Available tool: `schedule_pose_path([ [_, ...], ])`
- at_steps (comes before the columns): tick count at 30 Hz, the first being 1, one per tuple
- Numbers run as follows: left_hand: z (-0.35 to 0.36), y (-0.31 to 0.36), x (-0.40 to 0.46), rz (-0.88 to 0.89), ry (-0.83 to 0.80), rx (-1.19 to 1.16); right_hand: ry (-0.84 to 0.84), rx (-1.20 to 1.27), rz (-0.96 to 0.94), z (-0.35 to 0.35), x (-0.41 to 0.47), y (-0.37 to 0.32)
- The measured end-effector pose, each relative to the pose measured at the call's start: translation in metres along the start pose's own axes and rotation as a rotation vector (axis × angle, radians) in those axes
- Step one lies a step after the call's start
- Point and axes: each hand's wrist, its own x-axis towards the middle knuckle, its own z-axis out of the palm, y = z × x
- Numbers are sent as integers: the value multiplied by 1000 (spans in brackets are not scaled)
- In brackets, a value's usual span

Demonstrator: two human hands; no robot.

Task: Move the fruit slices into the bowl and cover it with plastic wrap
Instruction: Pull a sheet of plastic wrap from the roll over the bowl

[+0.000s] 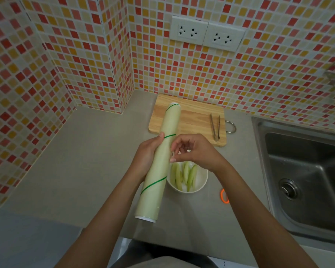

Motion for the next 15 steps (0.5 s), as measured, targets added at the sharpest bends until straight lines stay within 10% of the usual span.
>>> schedule_pose_path([
  [15, 1, 1, 4, 26, 38, 104, -72, -92, -1, -5, -3, 1],
])
